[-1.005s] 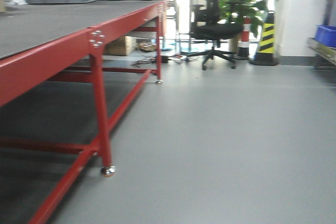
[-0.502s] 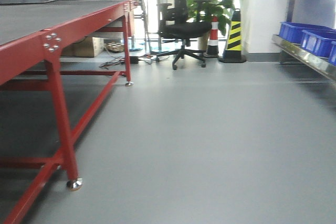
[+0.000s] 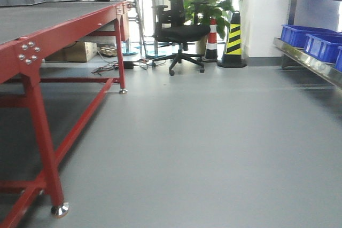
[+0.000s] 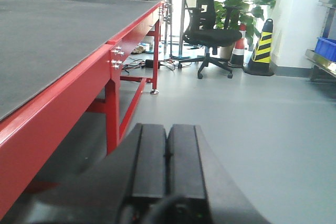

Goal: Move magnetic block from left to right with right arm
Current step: 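Drive the base away from the table holding the cube in right gripper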

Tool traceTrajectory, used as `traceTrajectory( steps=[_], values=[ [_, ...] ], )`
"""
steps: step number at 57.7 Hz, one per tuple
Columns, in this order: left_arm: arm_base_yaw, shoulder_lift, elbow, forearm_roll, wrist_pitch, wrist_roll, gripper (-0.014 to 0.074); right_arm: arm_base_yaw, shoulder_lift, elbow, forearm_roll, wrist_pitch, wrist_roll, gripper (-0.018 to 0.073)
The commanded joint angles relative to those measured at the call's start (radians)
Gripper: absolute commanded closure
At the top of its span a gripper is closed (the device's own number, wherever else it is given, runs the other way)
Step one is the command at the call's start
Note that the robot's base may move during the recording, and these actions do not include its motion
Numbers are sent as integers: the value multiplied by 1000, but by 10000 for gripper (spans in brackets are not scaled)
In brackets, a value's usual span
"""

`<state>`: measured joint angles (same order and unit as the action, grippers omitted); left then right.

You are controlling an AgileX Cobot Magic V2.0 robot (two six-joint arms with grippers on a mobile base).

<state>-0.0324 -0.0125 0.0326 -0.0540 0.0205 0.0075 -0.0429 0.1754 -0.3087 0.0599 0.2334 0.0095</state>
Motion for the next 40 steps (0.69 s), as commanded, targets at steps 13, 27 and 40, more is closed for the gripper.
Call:
traceTrajectory(
  steps=[13,27,40],
  values=[
    [0,-11,8,-3,-83,-7,722,-6,11,-30,2,-94,-10,241],
    [0,-11,8,-3,-83,-7,722,-6,11,-30,2,-94,-10,241],
    [0,-11,8,-3,-83,-7,722,-6,11,-30,2,-94,-10,241]
  ],
)
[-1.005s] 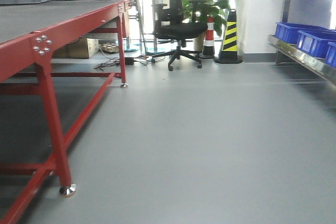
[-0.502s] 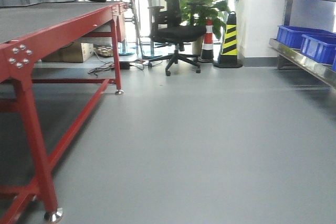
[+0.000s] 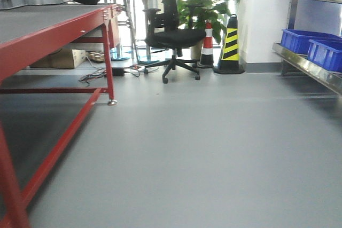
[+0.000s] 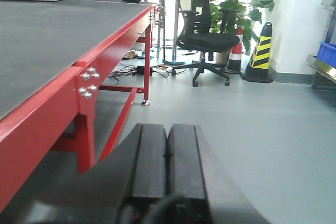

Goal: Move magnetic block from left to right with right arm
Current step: 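Drive the base away from the table holding the cube in right gripper, then drive the base toward the office chair and traffic cones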

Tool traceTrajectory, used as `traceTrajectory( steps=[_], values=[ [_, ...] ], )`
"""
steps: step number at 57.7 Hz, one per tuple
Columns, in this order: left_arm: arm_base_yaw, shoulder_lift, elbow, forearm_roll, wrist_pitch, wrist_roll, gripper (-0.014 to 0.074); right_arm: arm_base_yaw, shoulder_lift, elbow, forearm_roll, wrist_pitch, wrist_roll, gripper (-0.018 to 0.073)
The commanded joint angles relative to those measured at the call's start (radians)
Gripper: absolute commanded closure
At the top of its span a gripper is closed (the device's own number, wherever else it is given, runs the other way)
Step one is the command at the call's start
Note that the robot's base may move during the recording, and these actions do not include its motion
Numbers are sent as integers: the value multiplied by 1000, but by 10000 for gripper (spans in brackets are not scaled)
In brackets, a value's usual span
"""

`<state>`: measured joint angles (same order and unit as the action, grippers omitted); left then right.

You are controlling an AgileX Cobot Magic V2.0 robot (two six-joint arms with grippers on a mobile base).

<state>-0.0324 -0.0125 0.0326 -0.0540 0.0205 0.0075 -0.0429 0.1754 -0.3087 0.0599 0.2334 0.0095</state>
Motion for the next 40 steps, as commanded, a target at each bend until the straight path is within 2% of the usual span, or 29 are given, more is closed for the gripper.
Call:
traceTrajectory(
  steps=[1,40],
  values=[
    [0,-11,8,-3,-83,-7,722,-6,11,-30,2,-94,-10,241],
    [0,-11,8,-3,-83,-7,722,-6,11,-30,2,-94,-10,241]
  ],
)
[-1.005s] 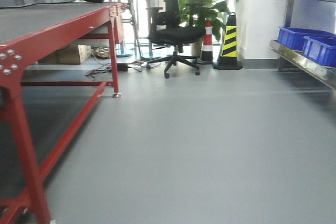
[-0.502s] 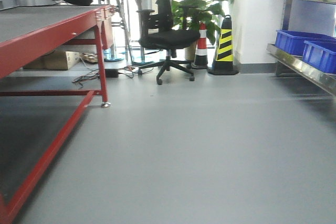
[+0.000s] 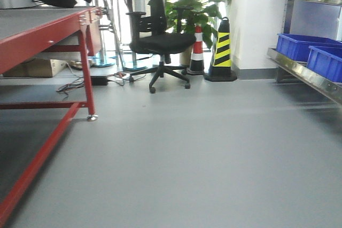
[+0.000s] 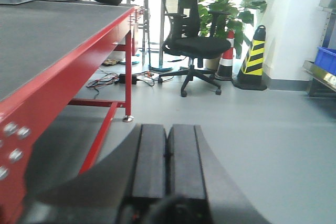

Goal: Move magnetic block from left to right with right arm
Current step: 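Drive the base toward the office chair and traffic cones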

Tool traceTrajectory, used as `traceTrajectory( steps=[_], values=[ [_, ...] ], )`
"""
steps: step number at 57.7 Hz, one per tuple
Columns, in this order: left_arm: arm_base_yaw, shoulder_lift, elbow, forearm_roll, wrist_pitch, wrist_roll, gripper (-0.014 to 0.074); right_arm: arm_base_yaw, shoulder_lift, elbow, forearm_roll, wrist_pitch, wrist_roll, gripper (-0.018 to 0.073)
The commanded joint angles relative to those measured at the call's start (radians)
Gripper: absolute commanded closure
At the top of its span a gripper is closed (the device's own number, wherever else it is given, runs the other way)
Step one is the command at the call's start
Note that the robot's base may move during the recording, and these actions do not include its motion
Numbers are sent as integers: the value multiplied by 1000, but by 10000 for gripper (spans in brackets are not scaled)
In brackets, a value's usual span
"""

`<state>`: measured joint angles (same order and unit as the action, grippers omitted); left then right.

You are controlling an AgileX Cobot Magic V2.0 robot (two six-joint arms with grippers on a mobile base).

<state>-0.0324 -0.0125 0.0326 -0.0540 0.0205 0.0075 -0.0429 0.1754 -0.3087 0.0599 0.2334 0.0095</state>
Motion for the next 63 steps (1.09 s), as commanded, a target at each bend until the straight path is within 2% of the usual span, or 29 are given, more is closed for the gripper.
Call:
traceTrajectory(
  steps=[1,63],
  values=[
    [0,-11,8,-3,-83,-7,722,-6,11,-30,2,-94,-10,241],
    [0,-11,8,-3,-83,-7,722,-6,11,-30,2,-94,-10,241]
  ],
)
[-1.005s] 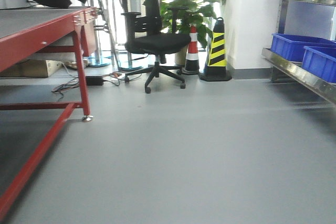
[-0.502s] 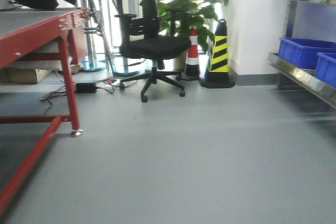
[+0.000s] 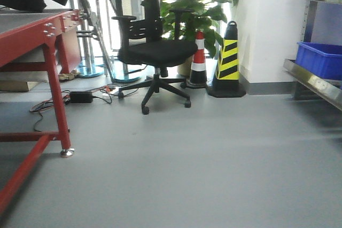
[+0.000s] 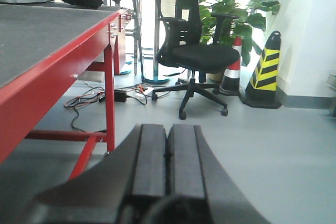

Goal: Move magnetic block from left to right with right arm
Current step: 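Drive the base toward the office chair and traffic cones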

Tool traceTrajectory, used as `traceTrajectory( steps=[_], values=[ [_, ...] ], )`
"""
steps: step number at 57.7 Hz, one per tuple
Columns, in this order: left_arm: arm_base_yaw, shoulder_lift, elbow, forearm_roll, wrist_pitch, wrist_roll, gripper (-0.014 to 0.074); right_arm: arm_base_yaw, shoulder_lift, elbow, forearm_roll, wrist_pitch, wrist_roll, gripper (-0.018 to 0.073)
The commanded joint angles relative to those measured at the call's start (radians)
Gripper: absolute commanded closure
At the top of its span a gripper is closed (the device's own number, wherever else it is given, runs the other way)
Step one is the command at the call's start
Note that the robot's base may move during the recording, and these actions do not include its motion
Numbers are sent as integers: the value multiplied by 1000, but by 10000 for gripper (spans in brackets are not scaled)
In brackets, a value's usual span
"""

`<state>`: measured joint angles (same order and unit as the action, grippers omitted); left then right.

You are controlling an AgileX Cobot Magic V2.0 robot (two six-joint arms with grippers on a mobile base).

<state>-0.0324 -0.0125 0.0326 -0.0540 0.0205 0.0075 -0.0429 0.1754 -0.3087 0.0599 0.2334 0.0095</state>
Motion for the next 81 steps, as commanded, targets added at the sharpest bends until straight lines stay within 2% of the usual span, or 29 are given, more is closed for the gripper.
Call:
traceTrajectory(
  steps=[1,81],
  values=[
    [0,-11,8,-3,-83,-7,722,-6,11,-30,2,-94,-10,241],
    [0,-9,8,-3,-83,-7,722,-6,11,-30,2,-92,-10,241]
  ],
)
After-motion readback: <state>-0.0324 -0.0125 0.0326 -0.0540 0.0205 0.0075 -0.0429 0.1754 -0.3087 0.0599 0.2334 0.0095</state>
